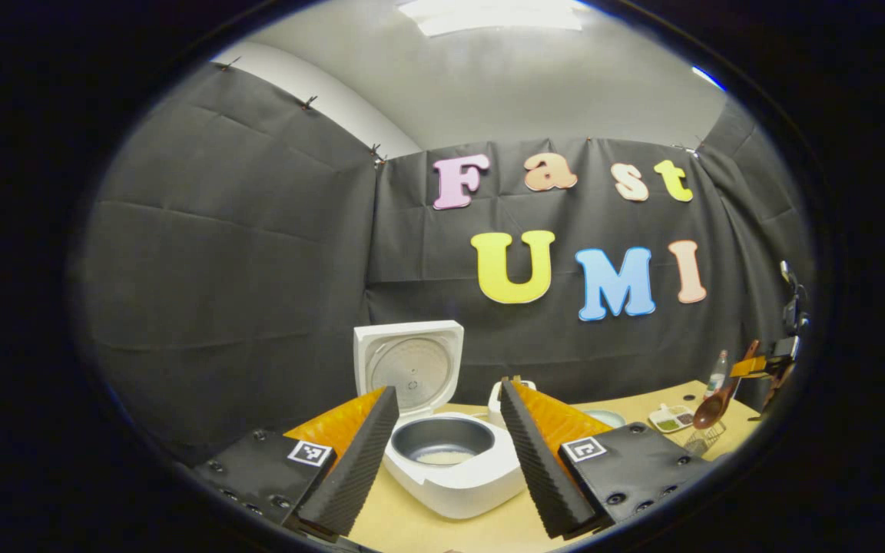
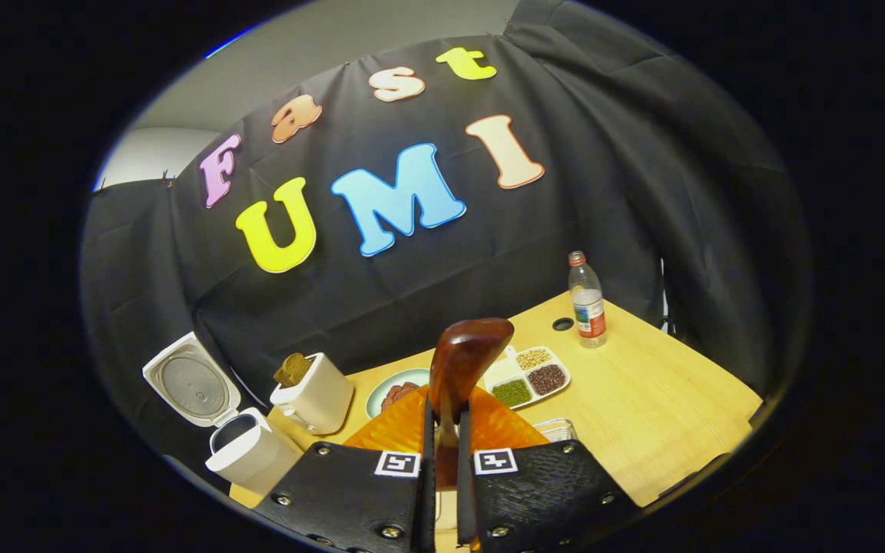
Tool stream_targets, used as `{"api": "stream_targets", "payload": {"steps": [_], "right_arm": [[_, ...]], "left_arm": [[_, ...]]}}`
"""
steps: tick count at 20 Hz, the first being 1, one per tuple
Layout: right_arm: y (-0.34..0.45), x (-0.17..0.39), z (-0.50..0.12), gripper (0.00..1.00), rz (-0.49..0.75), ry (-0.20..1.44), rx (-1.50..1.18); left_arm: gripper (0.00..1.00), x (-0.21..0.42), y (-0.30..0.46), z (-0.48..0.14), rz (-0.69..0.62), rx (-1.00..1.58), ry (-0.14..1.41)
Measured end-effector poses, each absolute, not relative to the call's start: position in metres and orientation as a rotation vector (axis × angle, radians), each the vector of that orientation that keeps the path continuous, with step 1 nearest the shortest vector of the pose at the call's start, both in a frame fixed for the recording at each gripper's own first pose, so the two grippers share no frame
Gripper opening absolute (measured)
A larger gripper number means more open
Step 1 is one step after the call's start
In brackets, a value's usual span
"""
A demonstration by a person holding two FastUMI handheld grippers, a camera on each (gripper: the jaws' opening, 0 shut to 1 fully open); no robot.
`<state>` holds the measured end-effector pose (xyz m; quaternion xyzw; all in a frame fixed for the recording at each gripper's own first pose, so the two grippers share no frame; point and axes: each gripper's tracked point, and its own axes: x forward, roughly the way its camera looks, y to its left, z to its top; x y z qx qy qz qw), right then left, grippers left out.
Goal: Close the left gripper, press the button to open the rice cooker; take a wooden spoon from the chopstick holder with the right hand, scoop a spoonful of rice and pour it into the rice cooker, then put the wooden spoon back into the chopstick holder.
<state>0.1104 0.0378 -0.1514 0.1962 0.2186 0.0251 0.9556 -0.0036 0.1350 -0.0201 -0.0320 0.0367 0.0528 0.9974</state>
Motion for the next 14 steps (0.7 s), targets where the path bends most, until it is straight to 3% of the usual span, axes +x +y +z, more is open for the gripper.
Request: {"api": "stream_targets", "payload": {"steps": [1,7,8,13,14], "right_arm": [[0.049,0.109,-0.153,0.11,0.065,0.45,0.399],[0.098,0.096,-0.182,0.11,0.101,0.508,0.32],[0.104,0.095,-0.188,0.11,0.1,0.517,0.306],[0.125,0.089,-0.226,0.11,0.078,0.566,0.213],[0.126,0.088,-0.233,0.11,0.072,0.579,0.192]], "left_arm": [[0.89,-0.003,0.14,-0.022,0.105,-0.065,0.077],[0.93,-0.003,0.173,-0.032,0.107,-0.051,0.087],[0.89,-0.004,0.178,-0.033,0.109,-0.051,0.089],[0.96,-0.006,0.203,-0.042,0.117,-0.038,0.1],[0.93,-0.007,0.206,-0.044,0.119,-0.034,0.102]]}}
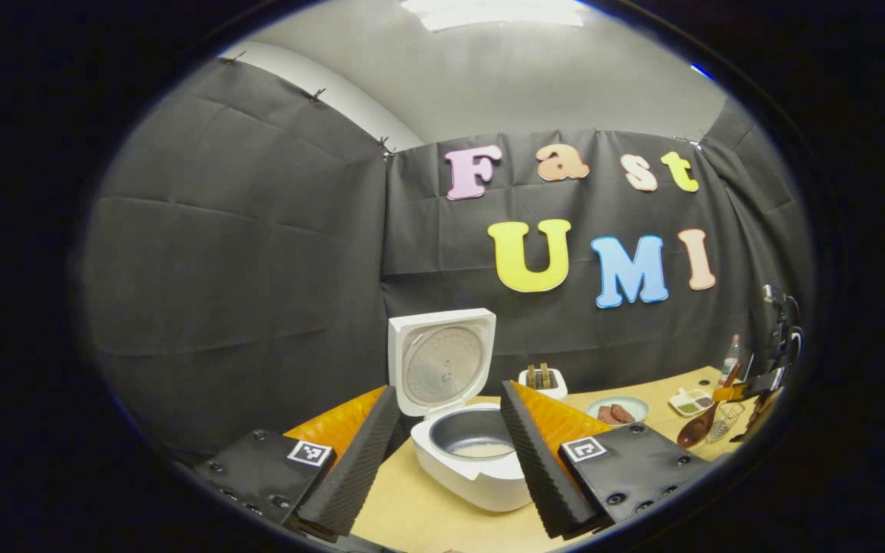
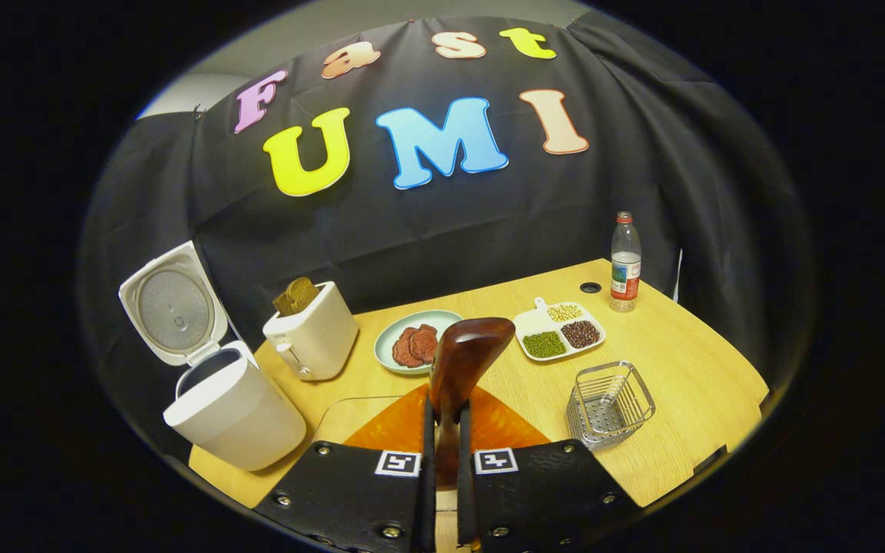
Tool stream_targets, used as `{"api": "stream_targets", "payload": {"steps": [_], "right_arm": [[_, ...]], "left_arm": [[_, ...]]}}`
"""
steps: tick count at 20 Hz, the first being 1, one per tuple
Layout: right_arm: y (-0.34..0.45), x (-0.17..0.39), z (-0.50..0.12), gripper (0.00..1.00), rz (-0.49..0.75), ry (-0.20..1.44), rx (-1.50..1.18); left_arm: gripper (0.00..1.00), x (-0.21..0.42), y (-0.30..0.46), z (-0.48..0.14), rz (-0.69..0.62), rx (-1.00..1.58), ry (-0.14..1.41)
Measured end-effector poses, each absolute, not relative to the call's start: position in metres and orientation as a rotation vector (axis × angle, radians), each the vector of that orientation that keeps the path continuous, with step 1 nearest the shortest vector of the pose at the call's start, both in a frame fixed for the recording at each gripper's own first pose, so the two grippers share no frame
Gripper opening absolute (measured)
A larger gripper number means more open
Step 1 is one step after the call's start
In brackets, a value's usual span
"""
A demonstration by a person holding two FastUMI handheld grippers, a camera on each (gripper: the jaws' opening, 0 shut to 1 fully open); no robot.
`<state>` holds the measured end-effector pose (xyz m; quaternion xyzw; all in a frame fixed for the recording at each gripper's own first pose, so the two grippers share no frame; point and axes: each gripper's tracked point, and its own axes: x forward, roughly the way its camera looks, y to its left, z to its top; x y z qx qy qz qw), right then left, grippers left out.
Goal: Close the left gripper, press the button to open the rice cooker; take a wooden spoon from the chopstick holder with the right hand, scoop a spoonful of rice and pour it into the rice cooker, then put the wooden spoon back into the chopstick holder.
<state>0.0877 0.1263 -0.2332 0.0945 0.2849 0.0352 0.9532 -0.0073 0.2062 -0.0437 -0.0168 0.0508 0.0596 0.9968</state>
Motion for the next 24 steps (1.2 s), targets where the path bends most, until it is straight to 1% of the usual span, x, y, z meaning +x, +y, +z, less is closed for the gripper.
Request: {"api": "stream_targets", "payload": {"steps": [2,3,4,5,6,7,8,9,10,11,15,16,18,19,24], "right_arm": [[0.129,0.084,-0.249,0.11,0.06,0.609,0.146],[0.131,0.082,-0.257,0.11,0.057,0.623,0.121],[0.133,0.081,-0.264,0.11,0.058,0.637,0.099],[0.137,0.08,-0.267,0.11,0.062,0.637,0.085],[0.141,0.08,-0.268,0.11,0.066,0.639,0.08],[0.145,0.08,-0.271,0.11,0.068,0.642,0.078],[0.149,0.08,-0.272,0.11,0.07,0.648,0.078],[0.157,0.078,-0.276,0.11,0.078,0.657,0.082],[0.164,0.077,-0.278,0.11,0.091,0.665,0.088],[0.172,0.075,-0.281,0.11,0.104,0.672,0.096],[0.193,0.068,-0.283,0.11,0.139,0.683,0.142],[0.196,0.069,-0.282,0.12,0.143,0.686,0.151],[0.201,0.07,-0.283,0.12,0.152,0.695,0.182],[0.203,0.069,-0.283,0.12,0.154,0.701,0.209],[0.211,0.065,-0.286,0.11,0.147,0.74,0.394]], "left_arm": [[0.93,-0.007,0.213,-0.046,0.123,-0.032,0.105],[0.89,-0.007,0.216,-0.047,0.124,-0.033,0.107],[0.93,-0.005,0.218,-0.05,0.124,-0.035,0.111],[0.89,-0.004,0.219,-0.051,0.124,-0.037,0.114],[0.89,-0.003,0.22,-0.055,0.123,-0.039,0.117],[0.93,-0.002,0.22,-0.056,0.121,-0.041,0.121],[0.89,-0.002,0.22,-0.058,0.119,-0.042,0.124],[0.89,-0.001,0.219,-0.058,0.117,-0.041,0.126],[0.93,-0.001,0.219,-0.058,0.116,-0.038,0.127],[0.89,-0.001,0.219,-0.058,0.114,-0.035,0.127],[0.89,-0.001,0.22,-0.058,0.11,-0.025,0.126],[0.93,-0.002,0.22,-0.058,0.109,-0.024,0.128],[0.93,-0.004,0.221,-0.059,0.111,-0.023,0.128],[0.89,-0.004,0.222,-0.058,0.113,-0.025,0.129],[0.89,-0.009,0.225,-0.056,0.122,-0.021,0.126]]}}
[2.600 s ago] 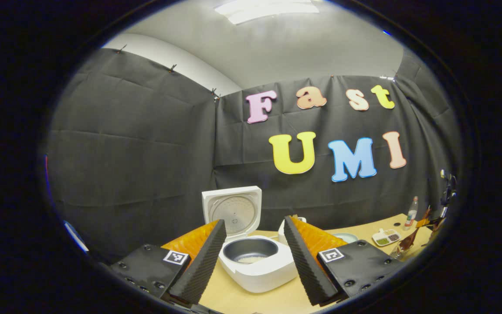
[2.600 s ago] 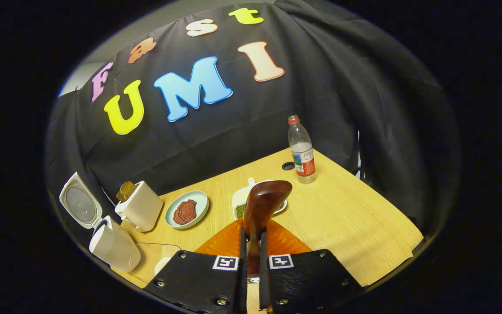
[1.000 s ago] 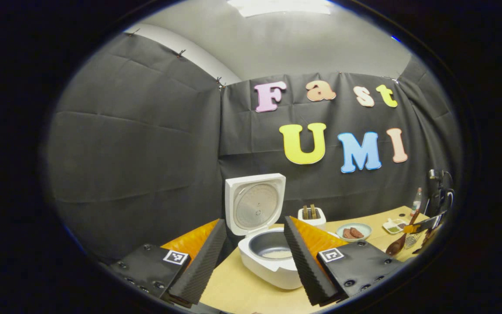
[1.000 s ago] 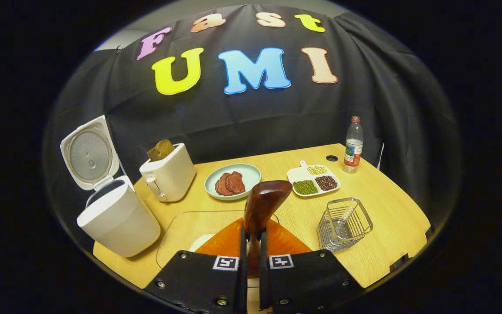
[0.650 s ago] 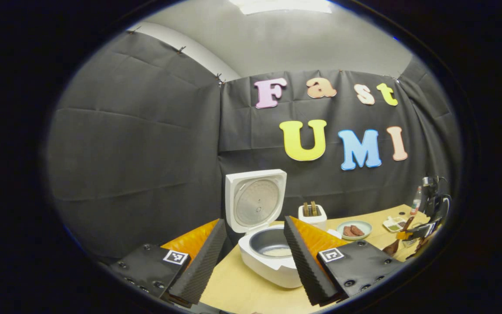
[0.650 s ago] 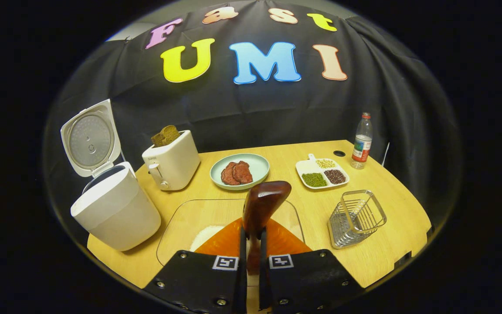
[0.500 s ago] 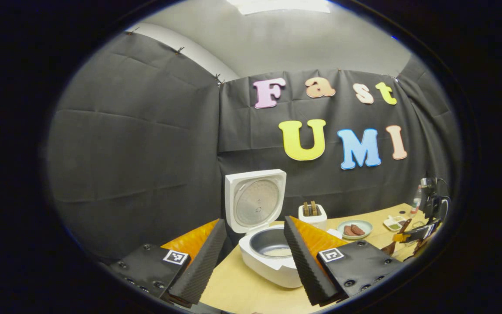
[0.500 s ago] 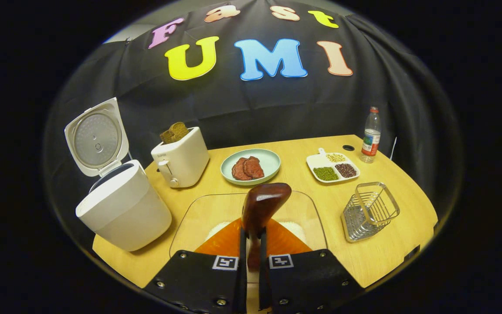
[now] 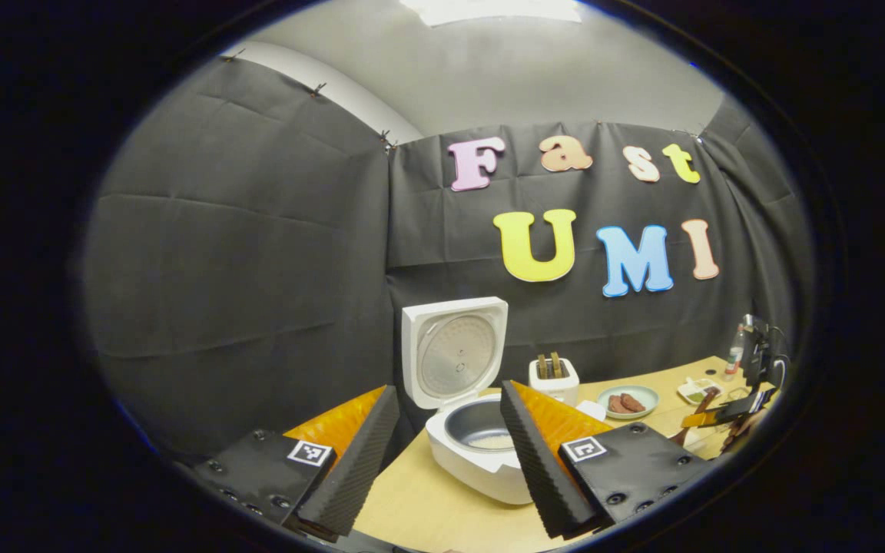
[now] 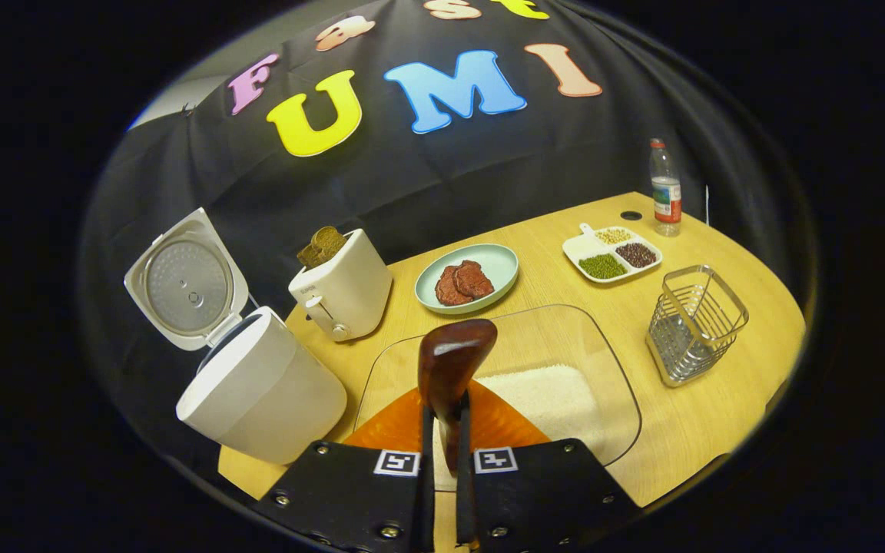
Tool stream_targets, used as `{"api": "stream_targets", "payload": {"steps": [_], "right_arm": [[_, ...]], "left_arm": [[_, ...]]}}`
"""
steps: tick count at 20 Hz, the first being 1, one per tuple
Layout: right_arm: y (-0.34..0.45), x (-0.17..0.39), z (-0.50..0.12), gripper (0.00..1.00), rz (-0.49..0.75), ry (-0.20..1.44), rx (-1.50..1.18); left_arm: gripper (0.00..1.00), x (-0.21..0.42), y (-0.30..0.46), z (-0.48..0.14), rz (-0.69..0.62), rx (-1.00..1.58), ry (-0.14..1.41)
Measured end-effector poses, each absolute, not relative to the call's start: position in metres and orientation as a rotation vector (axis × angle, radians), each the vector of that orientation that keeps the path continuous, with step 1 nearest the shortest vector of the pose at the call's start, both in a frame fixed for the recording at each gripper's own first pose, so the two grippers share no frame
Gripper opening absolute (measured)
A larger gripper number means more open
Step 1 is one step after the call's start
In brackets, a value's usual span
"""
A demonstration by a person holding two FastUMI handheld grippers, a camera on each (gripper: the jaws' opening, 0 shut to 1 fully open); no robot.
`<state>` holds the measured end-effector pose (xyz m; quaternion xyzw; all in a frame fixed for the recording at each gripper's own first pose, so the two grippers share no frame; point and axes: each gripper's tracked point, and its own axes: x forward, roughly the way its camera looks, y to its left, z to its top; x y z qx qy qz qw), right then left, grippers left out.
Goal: Close the left gripper, press the button to open the rice cooker; take a wooden spoon from the chopstick holder with the right hand, scoop a spoonful of rice and pour it into the rice cooker, then put the wooden spoon back into the chopstick holder.
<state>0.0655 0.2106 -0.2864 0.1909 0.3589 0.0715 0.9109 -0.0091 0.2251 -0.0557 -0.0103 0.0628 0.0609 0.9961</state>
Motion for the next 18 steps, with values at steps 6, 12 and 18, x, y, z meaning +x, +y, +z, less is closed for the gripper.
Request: {"api": "stream_targets", "payload": {"steps": [6,12,18], "right_arm": [[0.192,0.068,-0.296,0.11,0.086,0.798,0.698],[0.175,0.07,-0.301,0.11,0.064,0.829,0.926],[0.163,0.083,-0.275,0.11,0.081,0.791,1.02]], "left_arm": [[0.93,-0.013,0.219,-0.051,0.124,-0.011,0.12],[0.89,-0.018,0.211,-0.042,0.128,0.004,0.109],[0.89,-0.019,0.203,-0.039,0.137,-0.002,0.103]]}}
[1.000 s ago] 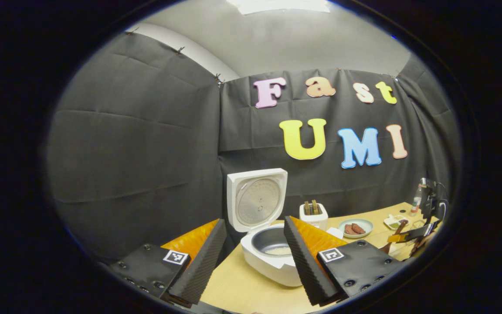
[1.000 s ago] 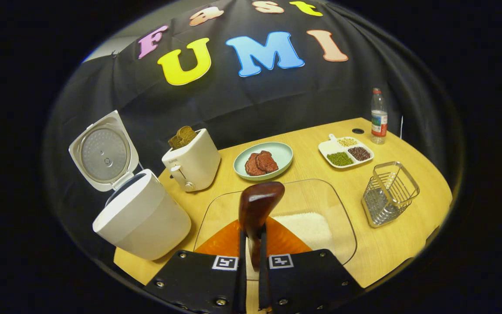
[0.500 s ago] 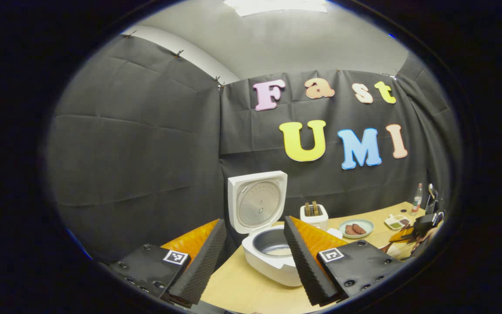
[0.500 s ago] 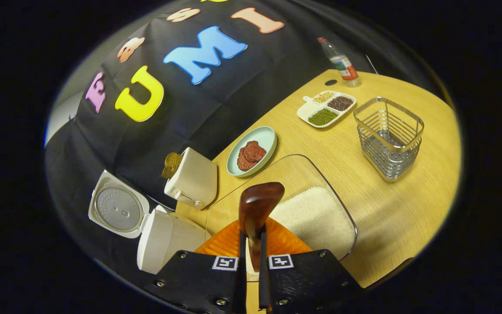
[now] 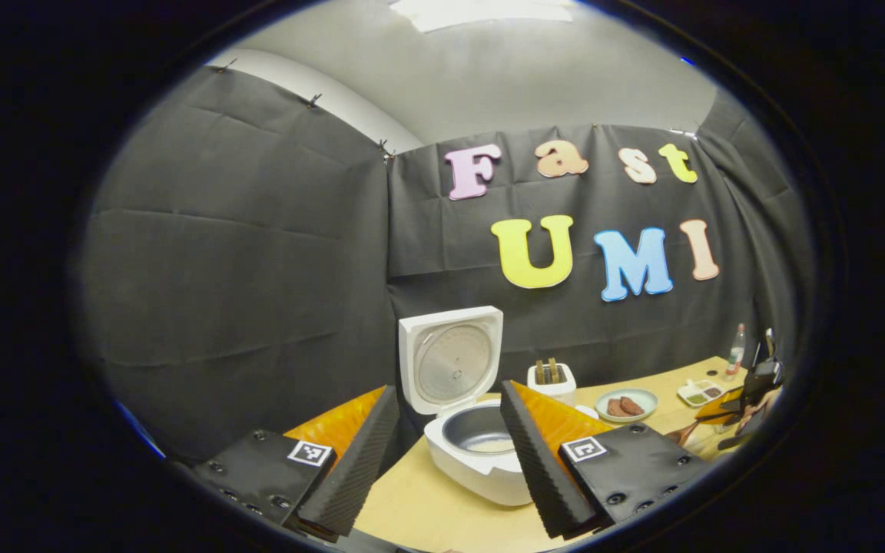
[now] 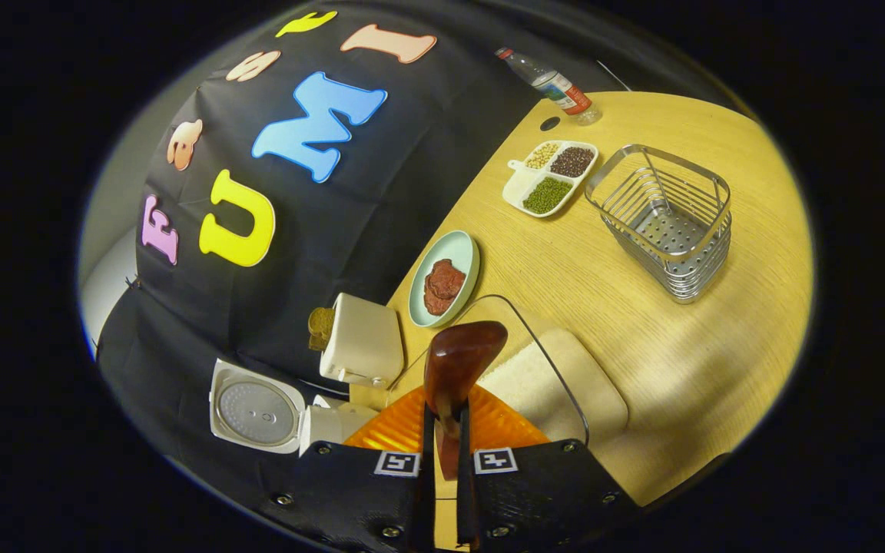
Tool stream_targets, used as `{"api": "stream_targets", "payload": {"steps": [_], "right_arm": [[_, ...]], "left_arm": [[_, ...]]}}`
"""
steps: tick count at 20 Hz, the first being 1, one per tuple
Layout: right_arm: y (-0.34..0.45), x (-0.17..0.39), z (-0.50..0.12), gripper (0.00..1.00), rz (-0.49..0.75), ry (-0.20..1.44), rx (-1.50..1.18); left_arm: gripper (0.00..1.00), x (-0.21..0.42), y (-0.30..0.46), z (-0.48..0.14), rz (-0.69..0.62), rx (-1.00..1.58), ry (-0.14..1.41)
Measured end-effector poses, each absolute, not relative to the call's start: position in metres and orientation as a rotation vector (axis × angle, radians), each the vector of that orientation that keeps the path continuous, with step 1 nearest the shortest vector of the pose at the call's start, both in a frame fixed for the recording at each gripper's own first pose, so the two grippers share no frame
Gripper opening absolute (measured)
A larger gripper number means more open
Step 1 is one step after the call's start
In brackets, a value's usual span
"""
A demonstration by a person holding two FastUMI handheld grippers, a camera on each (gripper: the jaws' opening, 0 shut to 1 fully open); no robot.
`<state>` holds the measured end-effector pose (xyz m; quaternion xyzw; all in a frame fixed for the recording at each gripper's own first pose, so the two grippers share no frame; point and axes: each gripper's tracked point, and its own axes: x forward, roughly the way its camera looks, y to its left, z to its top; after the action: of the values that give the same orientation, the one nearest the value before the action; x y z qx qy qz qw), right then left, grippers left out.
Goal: Close the left gripper, press the button to open the rice cooker; take a wooden spoon from the chopstick holder with the right hand, scoop a spoonful of rice and pour it into the rice cooker, then put the wooden spoon back into the chopstick holder.
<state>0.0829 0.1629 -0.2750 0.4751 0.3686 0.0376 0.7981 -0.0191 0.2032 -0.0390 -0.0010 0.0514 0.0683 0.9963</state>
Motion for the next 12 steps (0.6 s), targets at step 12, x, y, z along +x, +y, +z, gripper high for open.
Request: {"api": "stream_targets", "payload": {"steps": [12], "right_arm": [[0.189,0.106,-0.196,0.11,0.214,0.712,1.379]], "left_arm": [[0.89,-0.027,0.211,-0.038,0.164,-0.016,0.095]]}}
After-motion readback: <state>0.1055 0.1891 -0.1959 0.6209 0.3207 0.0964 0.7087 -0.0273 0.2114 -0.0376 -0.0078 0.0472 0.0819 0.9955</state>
